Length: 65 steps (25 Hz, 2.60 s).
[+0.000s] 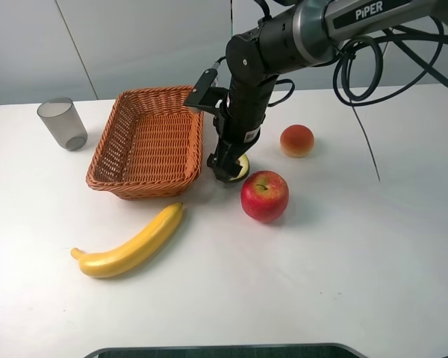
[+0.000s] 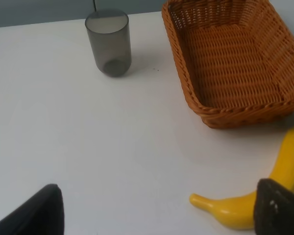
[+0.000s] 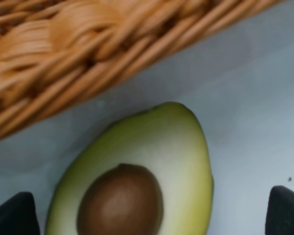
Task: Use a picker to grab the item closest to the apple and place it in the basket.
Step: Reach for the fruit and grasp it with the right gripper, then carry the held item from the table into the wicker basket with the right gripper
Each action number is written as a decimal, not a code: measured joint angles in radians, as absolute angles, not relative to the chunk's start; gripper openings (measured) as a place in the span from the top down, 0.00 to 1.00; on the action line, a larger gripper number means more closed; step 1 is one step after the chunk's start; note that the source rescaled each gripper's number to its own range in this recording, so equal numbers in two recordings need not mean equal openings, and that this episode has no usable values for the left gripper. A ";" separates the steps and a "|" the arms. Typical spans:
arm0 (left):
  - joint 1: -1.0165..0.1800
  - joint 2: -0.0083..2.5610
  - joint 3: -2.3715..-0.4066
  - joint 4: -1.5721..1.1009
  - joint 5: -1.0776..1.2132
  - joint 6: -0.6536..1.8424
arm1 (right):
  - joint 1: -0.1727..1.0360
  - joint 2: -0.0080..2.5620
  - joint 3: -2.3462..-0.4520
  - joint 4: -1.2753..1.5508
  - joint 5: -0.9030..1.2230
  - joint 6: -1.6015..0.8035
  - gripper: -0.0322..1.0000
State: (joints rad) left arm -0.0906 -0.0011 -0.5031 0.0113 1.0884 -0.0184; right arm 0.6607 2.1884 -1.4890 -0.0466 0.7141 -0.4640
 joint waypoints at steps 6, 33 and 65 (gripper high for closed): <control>-0.091 -0.001 -0.503 0.011 1.088 -0.018 | 0.661 2.199 -1.491 -0.045 0.710 -0.464 0.00; -0.091 -0.001 -0.503 0.011 1.088 -0.021 | 0.661 2.257 -1.491 -0.041 0.656 -0.460 0.94; -0.091 -0.001 -0.503 0.013 1.088 -0.021 | 0.658 2.037 -1.520 -0.093 0.872 -0.293 0.94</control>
